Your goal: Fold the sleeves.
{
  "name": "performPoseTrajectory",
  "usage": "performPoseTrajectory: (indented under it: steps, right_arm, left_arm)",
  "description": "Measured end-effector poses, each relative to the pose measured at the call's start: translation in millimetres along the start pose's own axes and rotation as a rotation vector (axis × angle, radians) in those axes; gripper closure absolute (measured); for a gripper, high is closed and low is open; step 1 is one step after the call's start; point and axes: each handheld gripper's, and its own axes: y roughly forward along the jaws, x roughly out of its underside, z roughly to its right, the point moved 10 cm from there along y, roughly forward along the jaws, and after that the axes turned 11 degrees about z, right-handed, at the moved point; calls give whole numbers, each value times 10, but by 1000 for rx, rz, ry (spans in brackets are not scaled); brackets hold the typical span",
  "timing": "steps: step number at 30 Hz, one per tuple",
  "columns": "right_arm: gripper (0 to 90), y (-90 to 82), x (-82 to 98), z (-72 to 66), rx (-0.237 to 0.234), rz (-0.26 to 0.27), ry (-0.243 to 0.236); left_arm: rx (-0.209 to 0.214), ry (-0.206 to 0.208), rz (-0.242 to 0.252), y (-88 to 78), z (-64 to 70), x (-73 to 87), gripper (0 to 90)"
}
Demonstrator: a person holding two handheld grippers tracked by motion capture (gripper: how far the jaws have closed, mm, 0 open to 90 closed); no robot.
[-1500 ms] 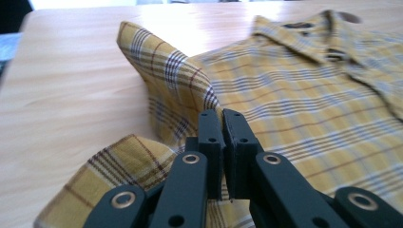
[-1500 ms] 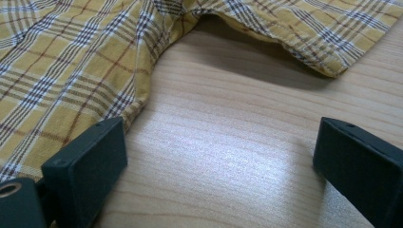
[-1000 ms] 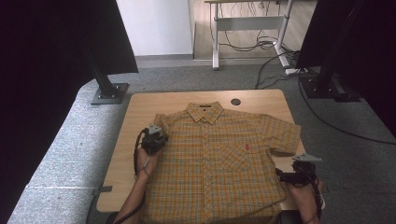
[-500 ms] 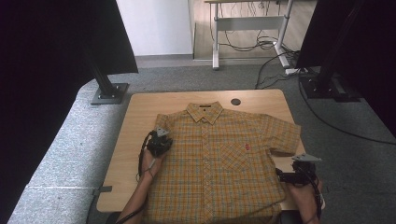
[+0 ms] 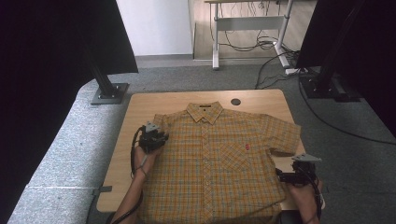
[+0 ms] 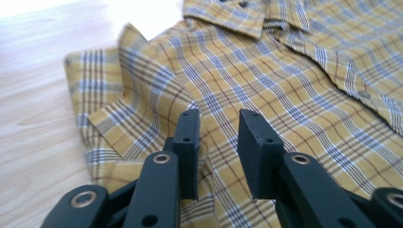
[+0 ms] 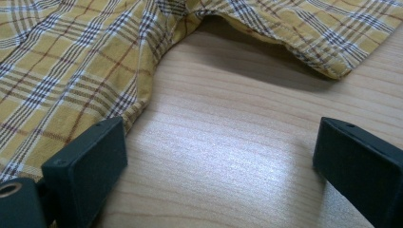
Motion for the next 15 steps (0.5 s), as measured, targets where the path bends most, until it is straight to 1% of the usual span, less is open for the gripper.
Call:
performPoseTrajectory:
  steps: [4,10,11,13,15]
  right_arm:
    - [34,0,0,-1,-1,0,-1]
    - [34,0,0,-2,-2,0,-1]
    - [34,0,0,-2,-2,0,-1]
    - [34,0,0,-3,-2,0,-1]
    - [35,0,0,-3,-2,0,-1]
  left_arm:
    - [-15,-8,18,-82,-91,-61,669]
    - [-51,-37,40,-180,-272,-113,631]
    - [-51,-37,40,-180,-272,-113,627]
    - [-59,-56,56,-218,-341,-133,624]
    - [-71,-84,70,-264,-425,-146,613]
